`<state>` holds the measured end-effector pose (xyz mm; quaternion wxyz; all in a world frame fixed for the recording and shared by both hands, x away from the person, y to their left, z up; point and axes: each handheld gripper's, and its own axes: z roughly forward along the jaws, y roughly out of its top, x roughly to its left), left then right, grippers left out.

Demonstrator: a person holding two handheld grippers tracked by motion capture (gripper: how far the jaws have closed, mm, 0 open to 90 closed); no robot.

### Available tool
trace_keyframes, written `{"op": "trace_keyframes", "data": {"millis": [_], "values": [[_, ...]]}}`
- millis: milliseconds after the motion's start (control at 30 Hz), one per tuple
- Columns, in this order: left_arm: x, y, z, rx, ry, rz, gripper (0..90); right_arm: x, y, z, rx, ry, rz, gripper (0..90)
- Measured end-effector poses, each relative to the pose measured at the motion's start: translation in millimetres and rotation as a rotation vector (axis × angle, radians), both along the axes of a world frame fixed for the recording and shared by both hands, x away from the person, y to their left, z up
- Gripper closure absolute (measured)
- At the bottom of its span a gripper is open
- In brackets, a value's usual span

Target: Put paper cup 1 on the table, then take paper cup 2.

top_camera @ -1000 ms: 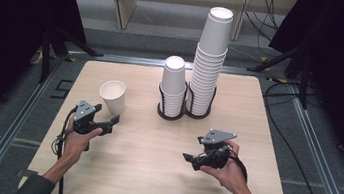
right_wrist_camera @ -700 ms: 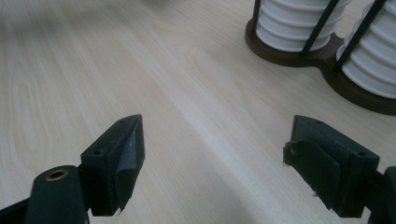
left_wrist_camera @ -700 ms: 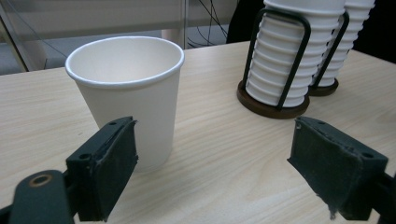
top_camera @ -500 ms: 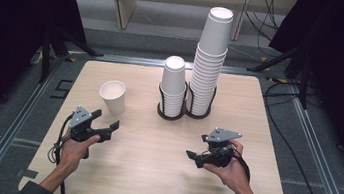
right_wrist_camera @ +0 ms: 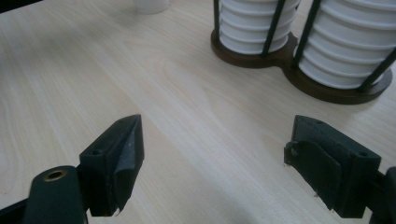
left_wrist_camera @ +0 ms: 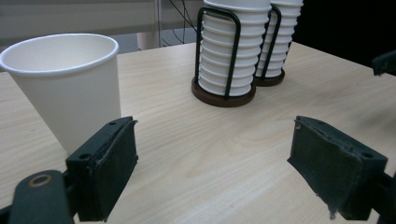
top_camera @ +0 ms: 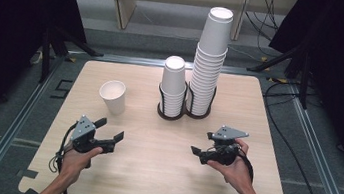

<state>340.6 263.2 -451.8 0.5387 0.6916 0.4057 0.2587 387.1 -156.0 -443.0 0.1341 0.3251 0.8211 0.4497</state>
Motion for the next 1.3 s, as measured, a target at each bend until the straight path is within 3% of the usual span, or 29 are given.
{"op": "trace_keyframes", "data": {"millis": [133, 233, 300, 433, 533, 567, 600, 633, 767, 800, 867, 933, 967, 1033, 1067, 1100, 1300], "values": [[-10.6, -1.3, -1.3, -0.002, 0.025, -0.013, 14.3, 2.8, -5.5, -0.3, 0.020, -0.007, -0.022, 19.0], [-15.3, -2.9, -3.5, -0.019, 0.018, -0.028, 14.3, 3.4, -7.1, -0.8, 0.040, 0.008, -0.033, 19.0], [-20.0, -3.6, -3.7, -0.006, 0.034, -0.035, 14.3, 4.1, -9.3, -0.4, 0.034, -0.005, -0.044, 18.8], [-23.9, -6.6, -4.3, -0.010, 0.013, -0.063, 14.3, 5.6, -11.3, -1.3, 0.050, -0.009, -0.057, 18.7], [-29.0, -8.4, -4.0, -0.009, 0.031, -0.068, 14.3, 6.2, -13.2, -1.2, 0.066, 0.000, -0.070, 18.7], [-30.6, -10.2, -4.1, -0.008, 0.030, -0.071, 14.3, 7.3, -15.1, -0.9, 0.054, -0.016, -0.071, 18.7], [-31.1, -10.3, -3.9, 0.003, 0.026, -0.080, 14.2, 5.5, -13.8, -1.4, 0.097, 0.025, -0.096, 18.7], [-32.1, -11.9, -3.8, 0.003, 0.021, -0.087, 14.2, 8.1, -16.8, -0.8, 0.073, -0.008, -0.083, 18.7], [-34.9, -15.2, -3.8, 0.006, 0.003, -0.110, 14.3, 10.7, -21.7, 1.1, 0.114, -0.011, -0.114, 18.7], [-36.4, -15.0, -2.7, 0.021, 0.012, -0.108, 14.3, 11.7, -23.4, 1.8, 0.135, -0.016, -0.129, 18.7], [-37.8, -16.0, -2.6, 0.024, 0.011, -0.115, 14.3, 12.5, -25.9, 3.5, 0.192, 0.017, -0.157, 18.9], [-37.5, -17.0, -3.1, 0.014, -0.001, -0.124, 14.3, 16.3, -29.8, 6.1, 0.160, -0.011, -0.151, 18.3], [-38.8, -16.8, -2.0, 0.030, 0.012, -0.120, 14.3, 17.0, -31.3, 8.7, 0.153, -0.017, -0.167, 18.3], [-38.8, -17.1, -2.5, 0.031, 0.010, -0.121, 14.3, 16.8, -33.2, 15.2, 0.208, -0.003, -0.183, 18.4], [-38.9, -17.1, -2.6, 0.034, 0.012, -0.120, 14.3, 19.6, -37.0, 19.0, 0.193, -0.037, -0.178, 18.3], [-37.6, -17.8, -4.3, 0.015, -0.001, -0.127, 14.3, 21.2, -38.1, 22.5, 0.203, -0.039, -0.183, 18.2], [-37.5, -17.2, -4.0, 0.038, 0.010, -0.122, 14.3, 31.8, -47.9, 49.9, 0.196, -0.111, -0.212, 17.4]]}}
